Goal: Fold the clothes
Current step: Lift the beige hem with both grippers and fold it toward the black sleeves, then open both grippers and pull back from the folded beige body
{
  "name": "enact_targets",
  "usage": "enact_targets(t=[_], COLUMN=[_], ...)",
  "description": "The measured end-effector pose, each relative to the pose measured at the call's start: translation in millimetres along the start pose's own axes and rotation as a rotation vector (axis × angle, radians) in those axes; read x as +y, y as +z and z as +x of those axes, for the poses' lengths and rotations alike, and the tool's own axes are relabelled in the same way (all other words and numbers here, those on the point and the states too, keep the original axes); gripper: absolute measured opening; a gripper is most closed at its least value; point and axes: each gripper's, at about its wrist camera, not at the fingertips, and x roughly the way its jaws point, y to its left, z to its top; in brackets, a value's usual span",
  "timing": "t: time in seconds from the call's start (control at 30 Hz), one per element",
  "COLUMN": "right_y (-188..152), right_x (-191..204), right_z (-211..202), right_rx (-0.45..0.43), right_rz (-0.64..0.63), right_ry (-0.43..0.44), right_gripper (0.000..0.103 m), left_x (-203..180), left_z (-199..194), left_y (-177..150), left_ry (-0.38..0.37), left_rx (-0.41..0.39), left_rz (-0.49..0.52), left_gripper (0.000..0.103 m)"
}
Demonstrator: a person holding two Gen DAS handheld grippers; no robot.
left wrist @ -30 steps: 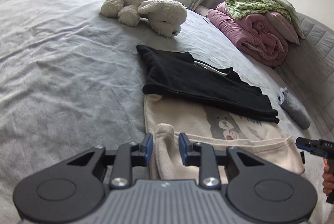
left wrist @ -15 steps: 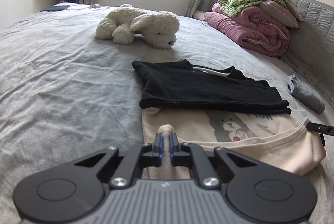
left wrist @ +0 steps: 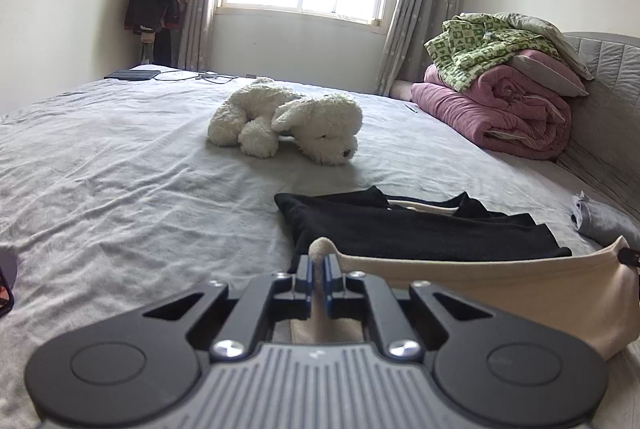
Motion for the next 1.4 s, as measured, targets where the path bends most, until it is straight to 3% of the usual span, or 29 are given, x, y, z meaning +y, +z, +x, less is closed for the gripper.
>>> enact_targets(t=[0.2,0.33,0.47,0.53,0.57,0.63,0.67,0.73,0.83,0.93,1.03,1.27,1.4], right_y=[4.2,-5.6,-22.8,-25.9,-24.2,-20.2,-17.4,-12.1,-9.4,-14.0,-26.2,-36.9,-30.7], right_x=[9.1,11.4,11.8,11.5,12.4,14.4,16.5,22.1,36.2,52.8,58.1,51.0,46.1], right_z=[10.5,30.3,51.6,53.9,51.7,46.6,43.2,36.9,30.9,28.7,32.7,29.9,19.4], right_rx=[-0.06,0.002,0.129,0.156,0.149,0.132,0.118,0.095,0.08,0.094,0.146,0.2,0.202], right_rz=[-0.054,-0.087,-0.122,-0.124,-0.126,-0.13,-0.131,-0.134,-0.147,-0.186,-0.232,-0.24,-0.203], right_ry=[-0.041,-0.052,-0.067,-0.074,-0.083,-0.102,-0.102,-0.091,-0.041,0.023,0.049,0.065,0.056], right_gripper=[0.008,0.008,0.008,0.015,0.025,0.039,0.04,0.04,0.042,0.043,0.044,0.05,0.05], left_x=[-5.0,-6.3,-9.5,-9.7,-10.8,-14.4,-16.5,-23.2,-35.3,-50.4,-60.3,-48.2,-43.8], left_z=[9.7,31.3,50.2,51.9,50.2,42.8,38.8,31.0,27.4,31.2,41.2,29.5,20.3], left_y=[7.5,0.4,-12.5,-15.0,-14.1,-9.5,-7.6,-4.2,-5.9,-16.0,-30.4,-39.6,-37.4], left_ry=[0.05,0.072,0.121,0.137,0.142,0.165,0.171,0.163,0.085,0.028,0.003,-0.024,-0.019], left_rx=[-0.063,0.01,0.108,0.122,0.116,0.085,0.062,0.014,0.003,0.033,0.137,0.223,0.216], left_rz=[-0.041,-0.038,0.027,0.037,0.038,0.033,0.035,0.056,0.095,0.184,0.272,0.25,0.24], left_gripper=[0.006,0.006,0.011,0.014,0.017,0.032,0.036,0.037,0.039,0.04,0.04,0.04,0.041])
